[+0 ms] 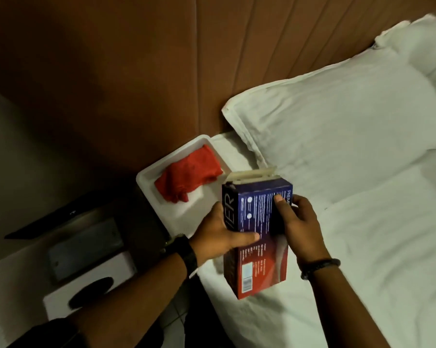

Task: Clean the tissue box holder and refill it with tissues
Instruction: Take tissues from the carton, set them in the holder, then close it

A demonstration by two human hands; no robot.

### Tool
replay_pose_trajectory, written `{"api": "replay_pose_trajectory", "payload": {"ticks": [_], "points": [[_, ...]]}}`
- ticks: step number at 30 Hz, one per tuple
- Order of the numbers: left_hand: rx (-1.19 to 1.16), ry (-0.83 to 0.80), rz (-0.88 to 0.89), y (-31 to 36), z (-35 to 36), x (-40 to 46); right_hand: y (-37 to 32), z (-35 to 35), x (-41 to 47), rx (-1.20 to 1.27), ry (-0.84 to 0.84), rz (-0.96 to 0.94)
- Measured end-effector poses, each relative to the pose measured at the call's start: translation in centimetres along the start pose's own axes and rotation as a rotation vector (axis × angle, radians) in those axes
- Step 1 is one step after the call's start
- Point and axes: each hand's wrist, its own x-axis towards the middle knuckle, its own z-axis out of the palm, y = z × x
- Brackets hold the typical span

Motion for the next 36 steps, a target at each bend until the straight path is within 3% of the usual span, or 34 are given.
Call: {"api": "replay_pose_trajectory", "payload": {"ticks": [3,6,10,13,18,23,28,36], "points": [[0.054,0.0,-0.094,-1.6,2.9,-0.2,1.2,-1.7,-0.5,-0.066,0.053,0.061],[0.039,0.143,-0.162,-3.3,4.8,-0.3,2.8,-2.2,0.2,-0.173,0.055,0.176],[0.157,0.232,-0.129,-4.5,5.2,-0.3,5.1,-1.9,0.9,-0.291,-0.02,0.363],[0.323,0.223,-0.129,-4.6,4.9,0.3,5.9,-1.9,1.0,-0.275,-0.023,0.383],[0.336,0.243,-0.113,-3.9,5.5,0.9,5.8,-2.0,1.7,-0.266,-0.015,0.272],[0.352,0.32,0.037,-2.0,6.4,0.7,4.2,-3.8,1.0,-0.108,0.003,0.065],[0.35,0.187,0.112,-0.1,5.9,-1.0,3.2,-4.4,-1.4,-0.032,0.038,-0.122],[0.679,0.261,0.204,-0.8,5.7,-2.1,4.8,-4.2,-4.6,-0.019,0.057,-0.165]]}}
